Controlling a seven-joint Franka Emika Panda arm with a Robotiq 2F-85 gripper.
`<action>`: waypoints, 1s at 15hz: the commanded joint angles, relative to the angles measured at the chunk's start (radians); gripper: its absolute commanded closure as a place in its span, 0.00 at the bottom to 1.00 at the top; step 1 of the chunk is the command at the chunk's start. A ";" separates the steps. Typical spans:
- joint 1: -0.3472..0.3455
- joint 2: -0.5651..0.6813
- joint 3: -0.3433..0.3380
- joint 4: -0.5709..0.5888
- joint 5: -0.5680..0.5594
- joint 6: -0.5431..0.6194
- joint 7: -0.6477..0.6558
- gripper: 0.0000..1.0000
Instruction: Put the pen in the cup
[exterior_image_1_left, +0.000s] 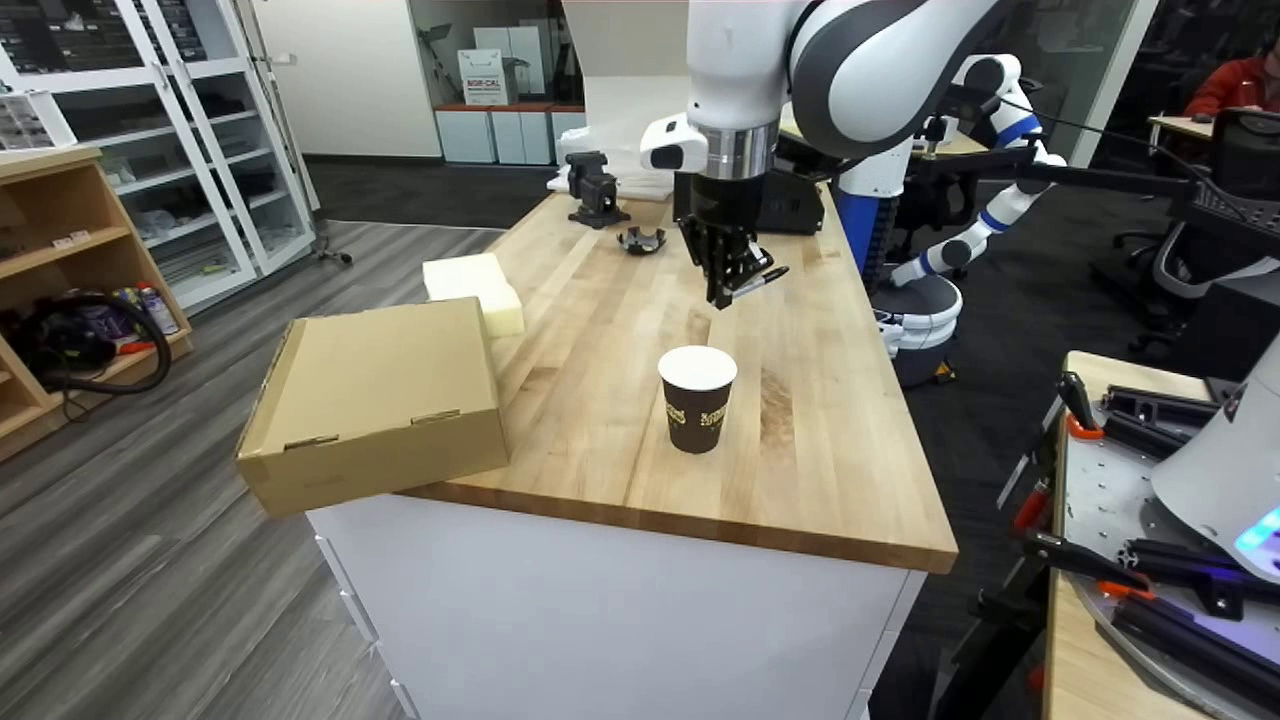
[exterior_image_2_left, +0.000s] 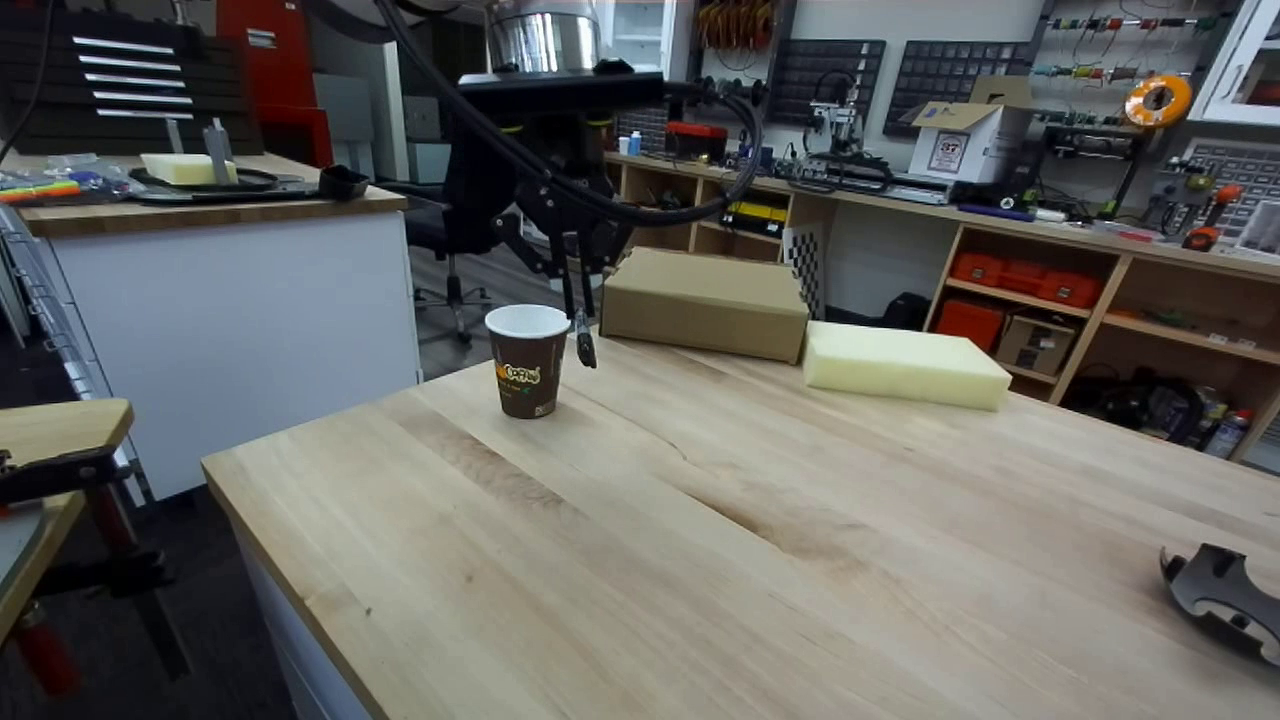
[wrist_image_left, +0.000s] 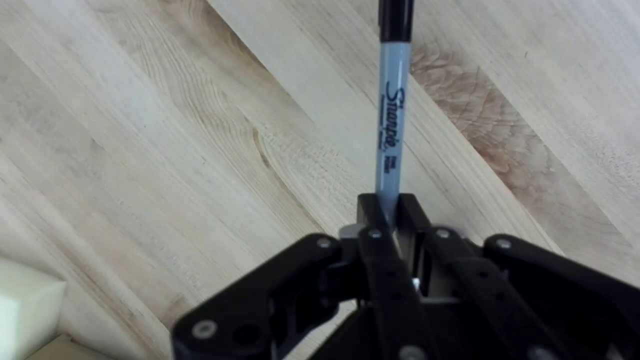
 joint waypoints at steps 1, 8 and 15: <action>0.001 0.025 0.018 0.026 0.051 0.024 -0.103 0.94; 0.003 0.087 0.061 0.072 0.165 0.041 -0.290 0.94; 0.028 0.131 0.070 0.124 0.158 -0.022 -0.272 0.93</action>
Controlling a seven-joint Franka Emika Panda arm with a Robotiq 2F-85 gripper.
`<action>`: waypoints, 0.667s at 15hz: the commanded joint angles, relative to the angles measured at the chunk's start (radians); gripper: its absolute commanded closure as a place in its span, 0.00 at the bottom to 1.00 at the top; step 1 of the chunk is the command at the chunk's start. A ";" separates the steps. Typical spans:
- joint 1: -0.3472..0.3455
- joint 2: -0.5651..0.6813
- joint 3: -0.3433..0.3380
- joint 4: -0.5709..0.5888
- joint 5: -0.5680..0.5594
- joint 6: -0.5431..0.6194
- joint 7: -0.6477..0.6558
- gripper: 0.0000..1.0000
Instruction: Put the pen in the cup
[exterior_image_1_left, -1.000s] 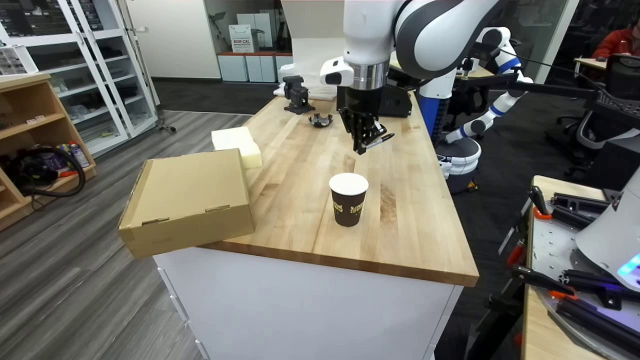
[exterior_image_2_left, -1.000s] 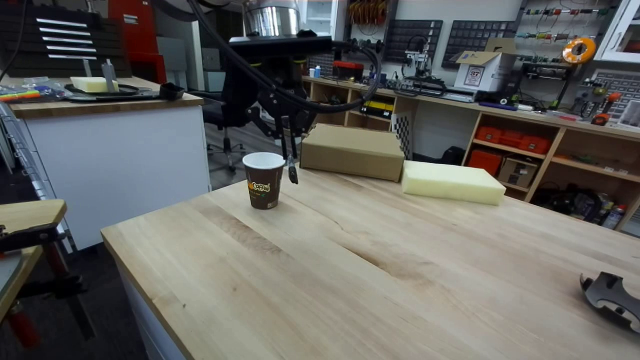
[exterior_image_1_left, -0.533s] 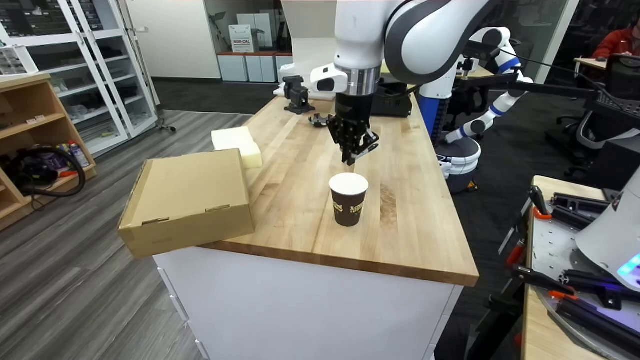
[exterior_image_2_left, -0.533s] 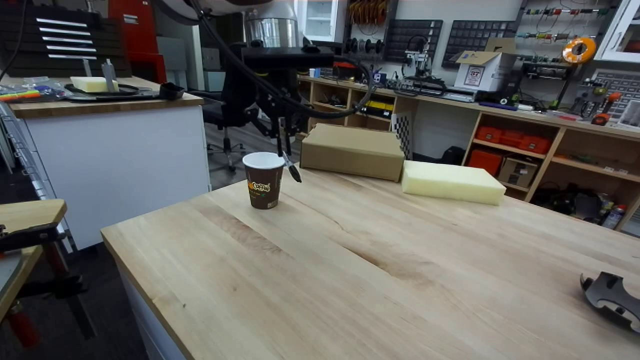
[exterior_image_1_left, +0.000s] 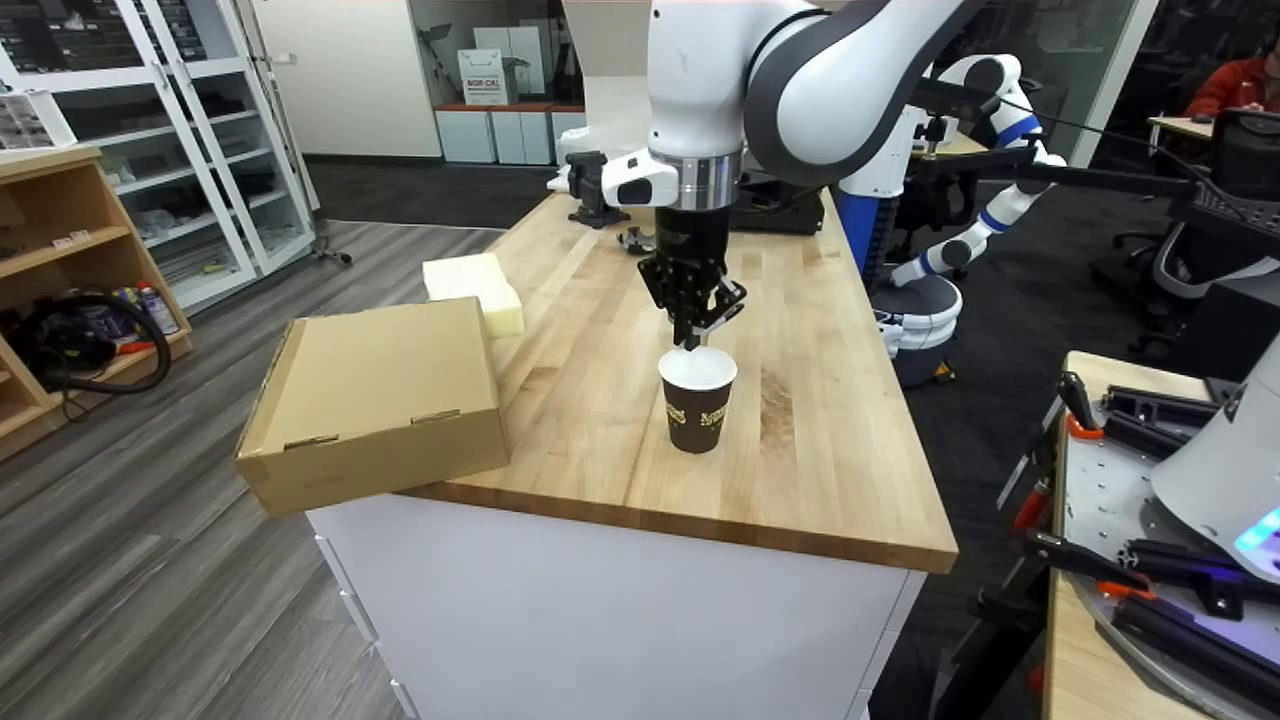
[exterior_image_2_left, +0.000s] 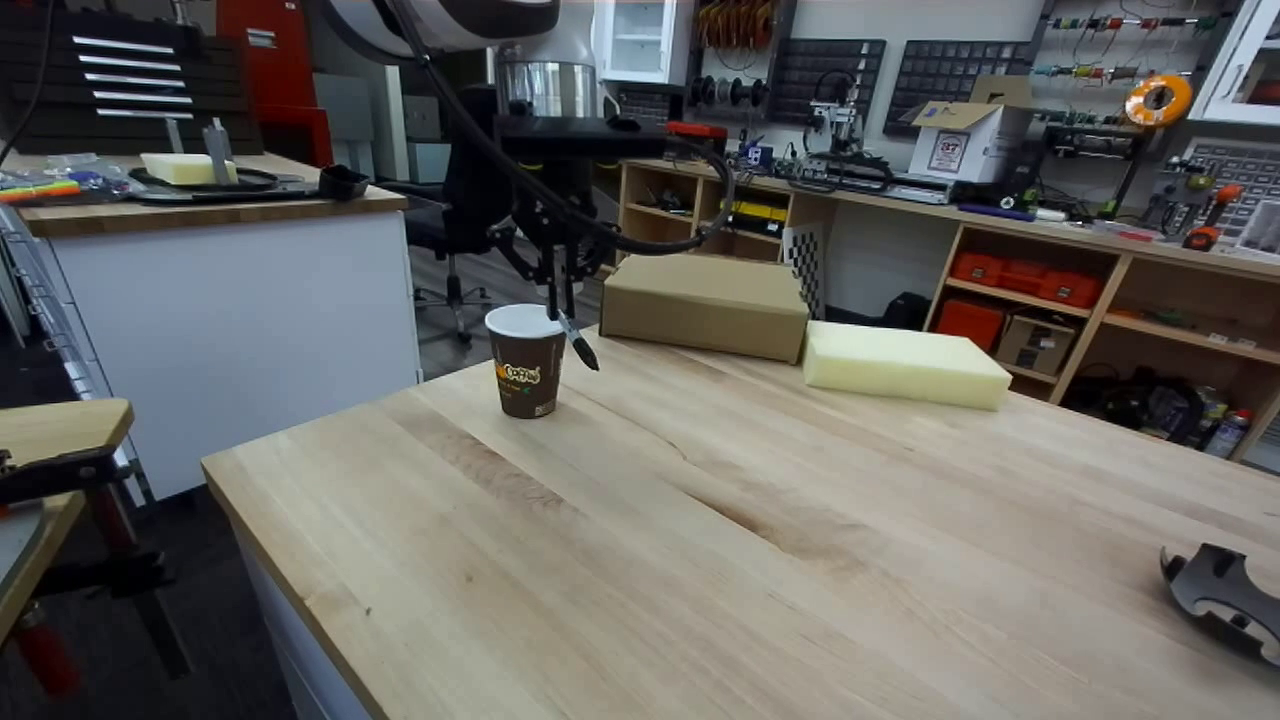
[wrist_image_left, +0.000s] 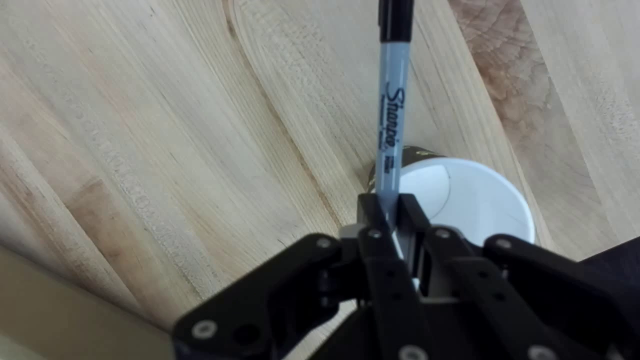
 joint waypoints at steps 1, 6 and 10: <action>0.013 0.022 0.010 0.046 0.017 -0.043 -0.017 0.93; 0.031 0.056 0.022 0.092 0.013 -0.056 -0.012 0.94; 0.035 0.074 0.030 0.127 0.019 -0.087 -0.022 0.93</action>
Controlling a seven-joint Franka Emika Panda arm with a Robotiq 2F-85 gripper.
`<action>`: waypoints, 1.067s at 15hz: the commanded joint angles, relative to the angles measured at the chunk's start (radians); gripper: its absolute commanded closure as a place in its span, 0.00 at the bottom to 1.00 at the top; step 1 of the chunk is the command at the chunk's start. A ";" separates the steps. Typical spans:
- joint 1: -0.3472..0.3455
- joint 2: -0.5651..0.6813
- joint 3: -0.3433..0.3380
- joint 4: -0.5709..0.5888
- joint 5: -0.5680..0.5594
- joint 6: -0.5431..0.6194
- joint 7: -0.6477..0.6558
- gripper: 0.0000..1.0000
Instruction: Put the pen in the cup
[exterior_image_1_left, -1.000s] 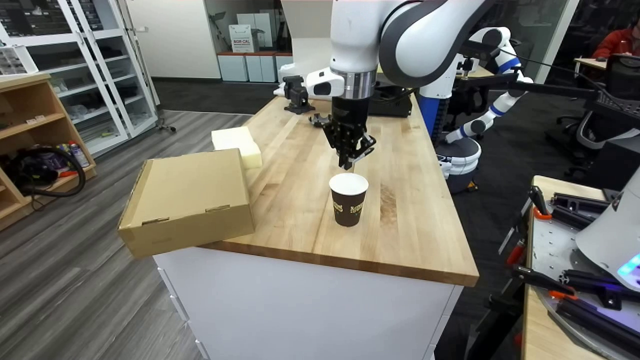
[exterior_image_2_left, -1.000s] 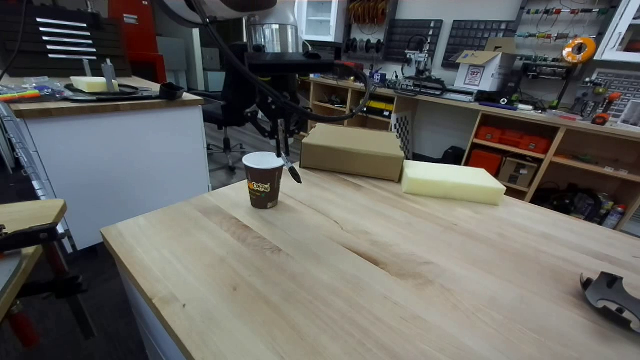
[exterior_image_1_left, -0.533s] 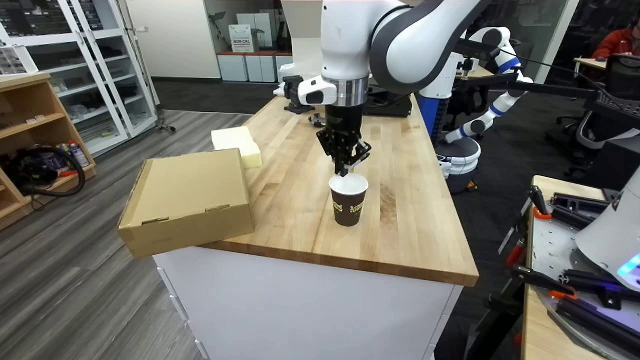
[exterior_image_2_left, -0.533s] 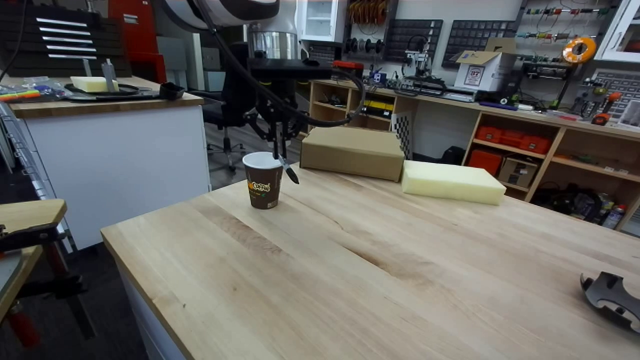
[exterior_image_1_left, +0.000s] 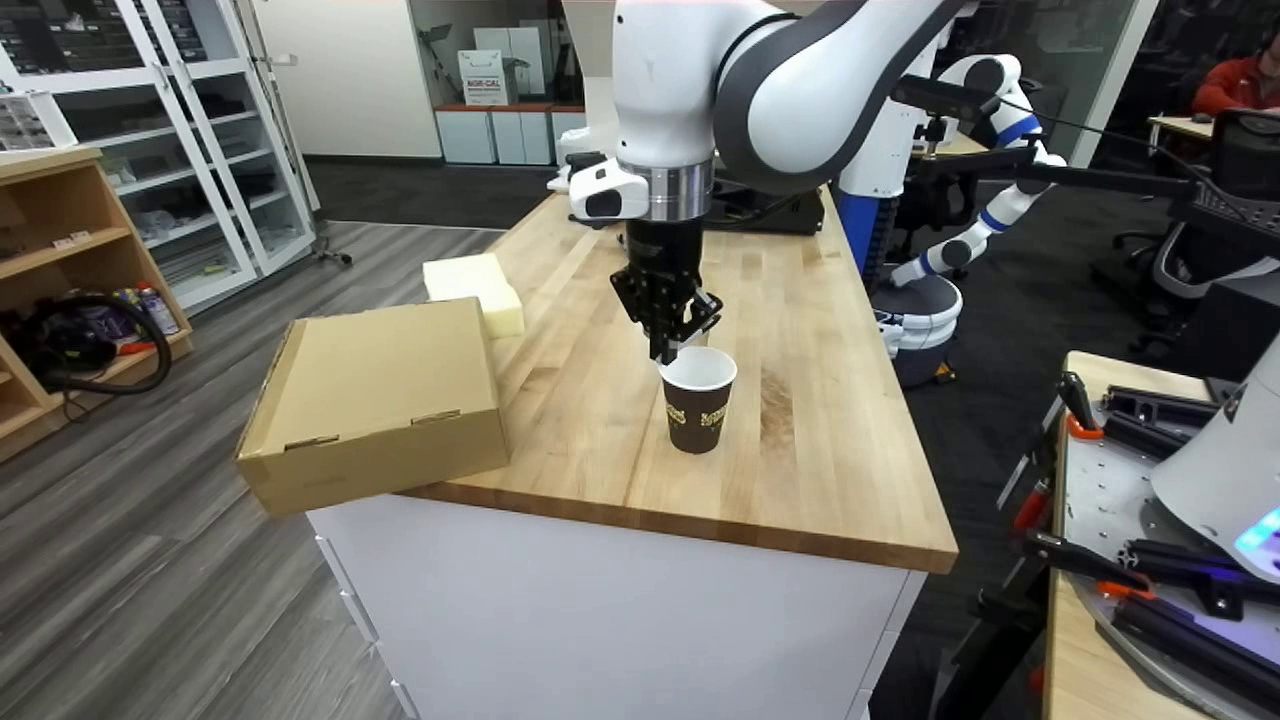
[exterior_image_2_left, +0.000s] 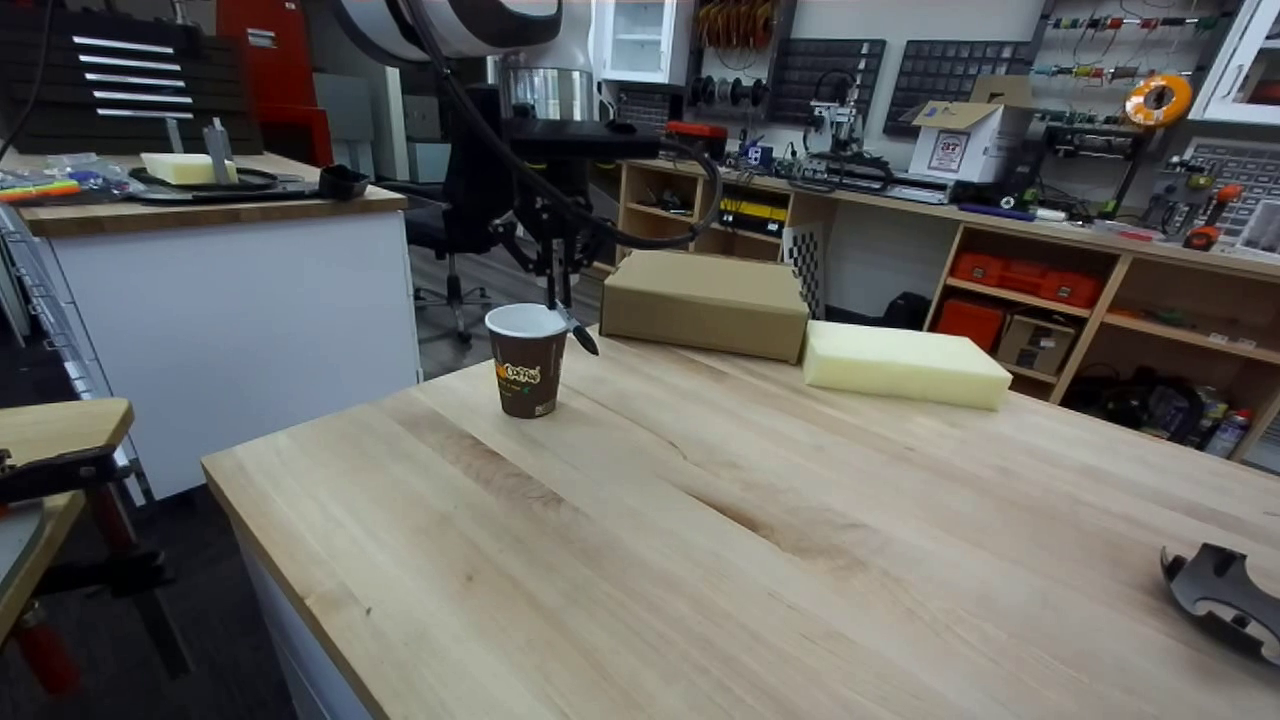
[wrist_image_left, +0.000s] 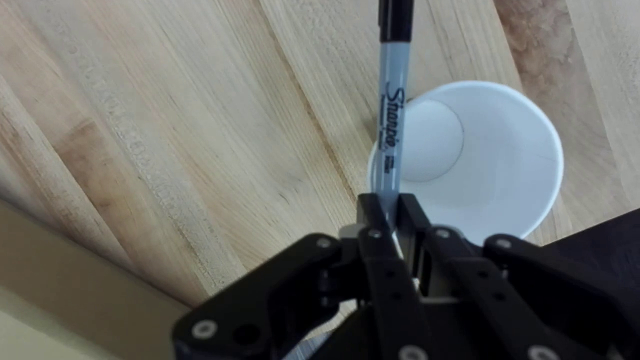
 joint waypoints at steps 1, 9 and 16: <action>0.004 0.017 0.010 0.052 0.021 -0.057 -0.026 0.93; 0.035 0.019 0.021 0.090 0.016 -0.119 0.005 0.93; 0.076 0.008 0.037 0.100 -0.002 -0.126 0.030 0.93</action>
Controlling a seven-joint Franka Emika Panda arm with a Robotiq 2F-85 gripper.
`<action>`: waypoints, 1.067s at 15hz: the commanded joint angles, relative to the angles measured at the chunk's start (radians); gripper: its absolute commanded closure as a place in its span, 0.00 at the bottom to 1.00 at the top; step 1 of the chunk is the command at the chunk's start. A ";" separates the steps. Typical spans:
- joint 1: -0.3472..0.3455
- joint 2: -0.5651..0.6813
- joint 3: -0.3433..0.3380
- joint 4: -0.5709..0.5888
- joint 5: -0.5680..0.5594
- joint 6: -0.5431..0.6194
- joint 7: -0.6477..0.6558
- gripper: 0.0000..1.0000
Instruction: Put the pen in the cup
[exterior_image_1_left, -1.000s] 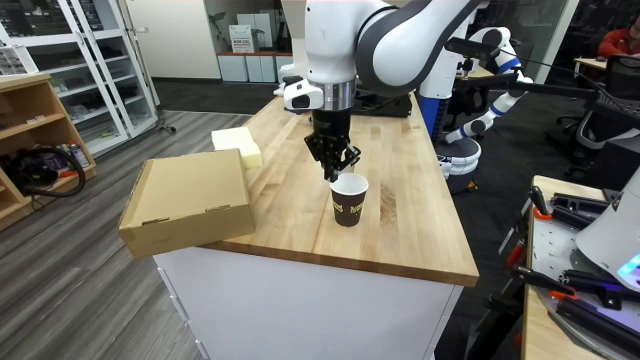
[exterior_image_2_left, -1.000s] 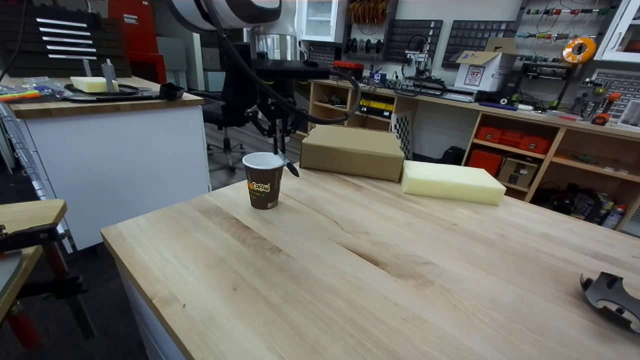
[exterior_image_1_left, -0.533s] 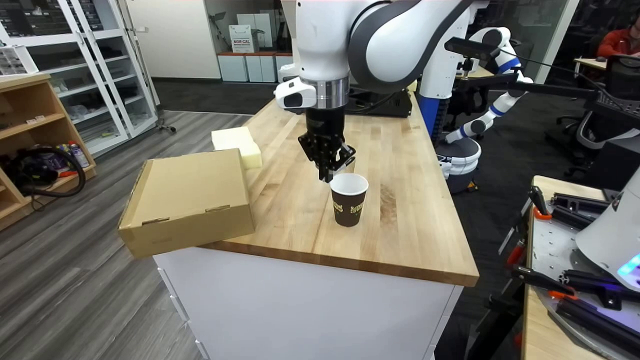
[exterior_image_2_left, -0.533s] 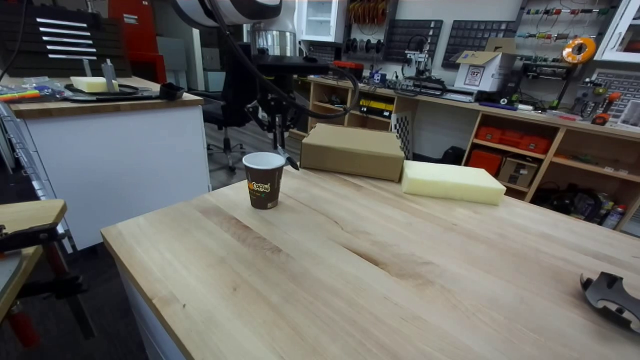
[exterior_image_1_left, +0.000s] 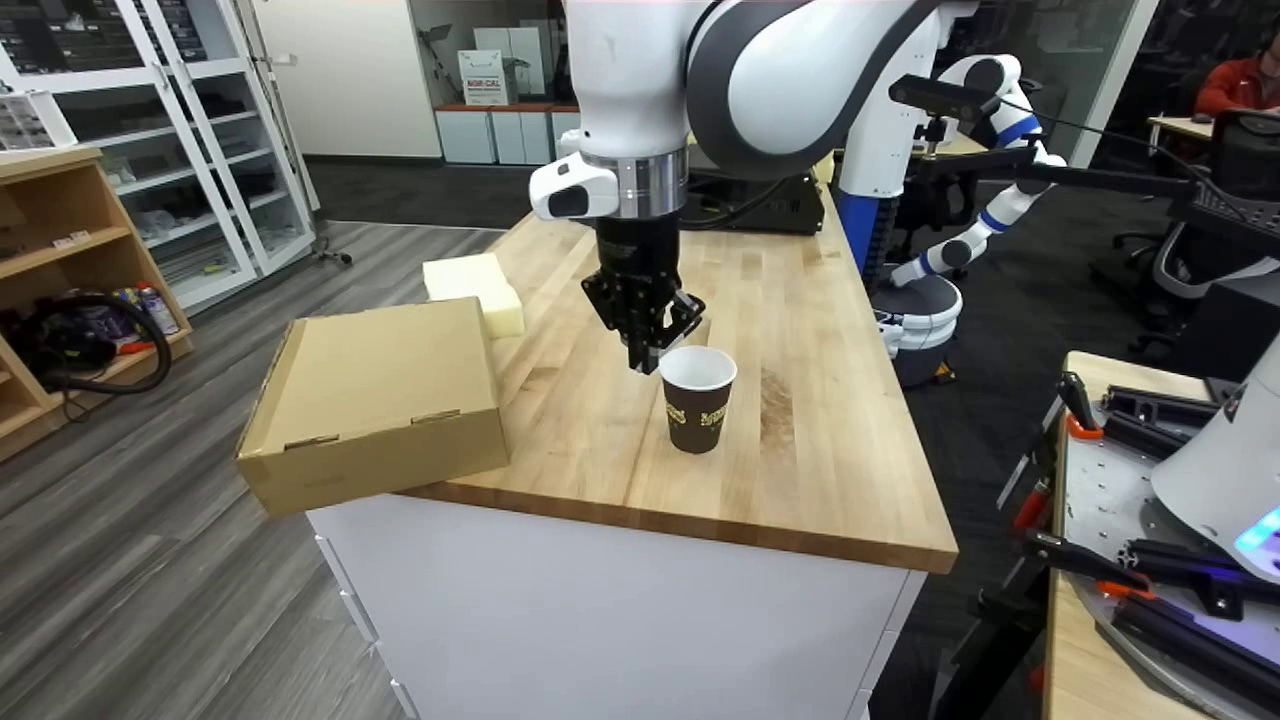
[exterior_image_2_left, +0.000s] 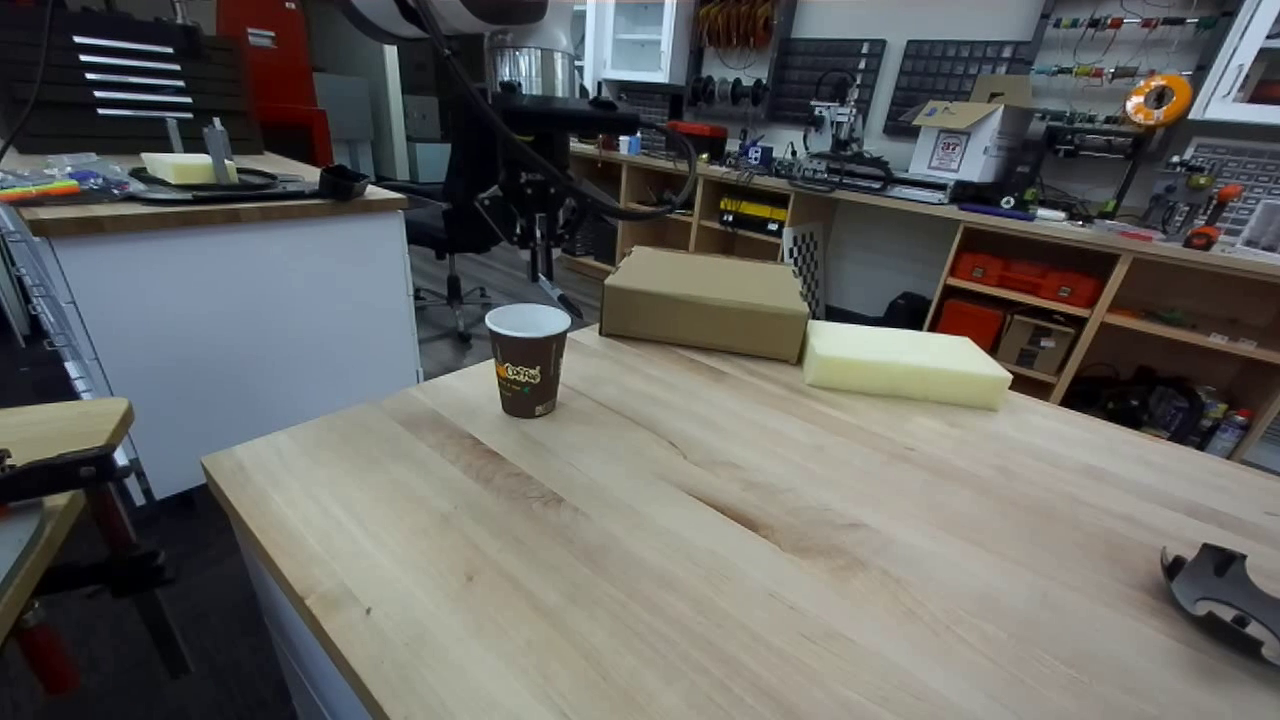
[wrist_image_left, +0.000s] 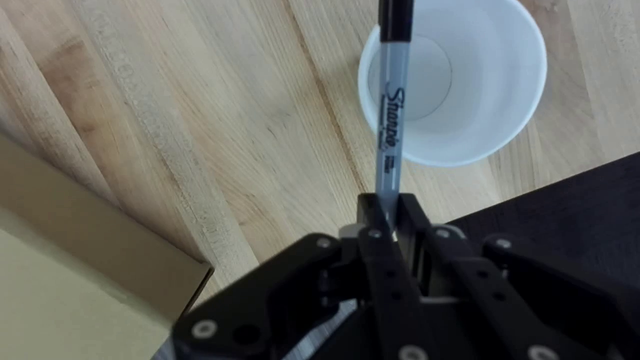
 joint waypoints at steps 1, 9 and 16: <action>0.024 -0.012 0.004 0.014 -0.002 -0.015 0.026 0.93; 0.017 -0.094 -0.005 -0.102 -0.017 0.237 0.067 0.93; -0.094 -0.203 0.056 -0.279 0.202 0.488 -0.027 0.93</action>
